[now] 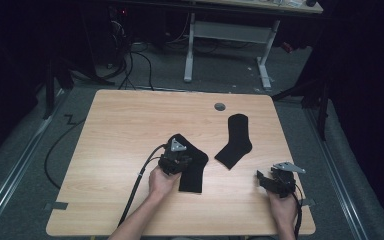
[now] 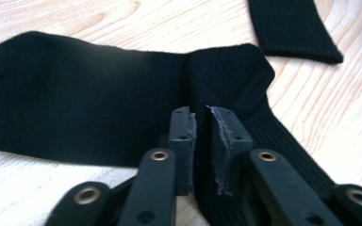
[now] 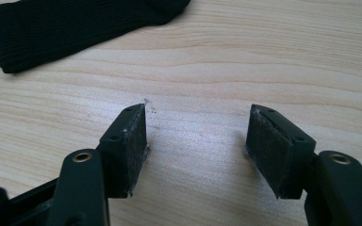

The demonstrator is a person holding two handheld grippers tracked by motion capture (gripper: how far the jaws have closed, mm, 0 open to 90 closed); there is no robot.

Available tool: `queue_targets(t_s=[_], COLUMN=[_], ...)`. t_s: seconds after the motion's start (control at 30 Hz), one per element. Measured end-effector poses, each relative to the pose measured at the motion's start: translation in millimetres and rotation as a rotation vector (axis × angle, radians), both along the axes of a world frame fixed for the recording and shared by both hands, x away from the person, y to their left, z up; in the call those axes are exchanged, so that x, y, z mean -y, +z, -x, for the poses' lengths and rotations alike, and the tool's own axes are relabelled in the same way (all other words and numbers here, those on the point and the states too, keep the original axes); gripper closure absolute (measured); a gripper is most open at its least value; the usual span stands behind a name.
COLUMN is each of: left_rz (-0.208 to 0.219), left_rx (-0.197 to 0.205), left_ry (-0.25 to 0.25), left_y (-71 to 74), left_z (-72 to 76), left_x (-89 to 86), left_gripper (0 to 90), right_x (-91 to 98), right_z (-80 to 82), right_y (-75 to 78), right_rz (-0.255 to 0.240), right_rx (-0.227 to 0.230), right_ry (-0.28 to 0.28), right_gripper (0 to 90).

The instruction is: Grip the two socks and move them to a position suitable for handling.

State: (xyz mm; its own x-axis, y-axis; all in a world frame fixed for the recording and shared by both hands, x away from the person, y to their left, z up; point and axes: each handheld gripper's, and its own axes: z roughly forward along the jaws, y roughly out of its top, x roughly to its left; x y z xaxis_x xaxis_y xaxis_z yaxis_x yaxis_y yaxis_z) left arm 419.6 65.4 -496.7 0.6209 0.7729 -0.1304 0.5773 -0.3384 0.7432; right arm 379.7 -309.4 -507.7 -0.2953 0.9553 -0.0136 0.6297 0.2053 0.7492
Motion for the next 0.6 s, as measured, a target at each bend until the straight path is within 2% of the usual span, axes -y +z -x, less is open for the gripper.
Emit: queue_targets(t_s=[0.13, 0.17, 0.2, 0.27, 0.4, 0.47, 0.5, 0.53, 0.57, 0.6], left_rz=[-0.001, -0.002, -0.018, -0.022, -0.023, -0.036, -0.038, -0.043, -0.043, -0.043], left_rx=[0.005, 0.006, 0.013, 0.012, 0.01, 0.024, 0.026, 0.022, 0.022, 0.036], left_ry=[-0.001, 0.003, 0.009, 0.011, 0.01, 0.006, 0.003, -0.002, -0.002, -0.003], left_y=[-0.2, -0.7, -1.2, -1.4, -0.6, 1.1, 1.9, 4.0, 4.0, 6.4], left_z=[2.5, 3.0, 4.6, 6.6, 11.5, 16.8, 19.3, 24.4, 24.4, 29.9], left_x=[-2.2, -2.9, -3.9, -5.1, -8.2, -10.4, -11.5, -13.3, -13.3, -15.2], left_gripper=[71.4, 67.1, 65.4, 62.2, 58.6, 57.6, 57.6, 56.0, 55.5, 54.8], right_x=[-0.5, -0.6, -0.7, -0.8, -0.9, -0.9, -0.8, -1.2, -1.2, -5.0], right_z=[0.2, 0.2, 0.2, 0.2, 0.1, 0.1, 0.1, 0.0, 0.0, -1.9], right_y=[0.0, 0.1, 0.0, 0.0, 0.1, 0.1, 0.2, 0.4, 0.4, 3.5], right_rz=[0.001, 0.002, 0.002, 0.003, 0.002, 0.002, 0.0, 0.002, 0.002, 0.0], right_rx=[-0.002, -0.004, -0.002, -0.002, -0.002, -0.002, -0.002, 0.004, 0.004, -0.02], right_ry=[-0.002, 0.0, 0.001, 0.002, 0.004, 0.006, 0.013, 0.024, 0.024, 0.035], right_gripper=[38.8, 38.5, 38.4, 38.3, 39.0, 39.6, 40.5, 47.3, 47.3, 53.2])
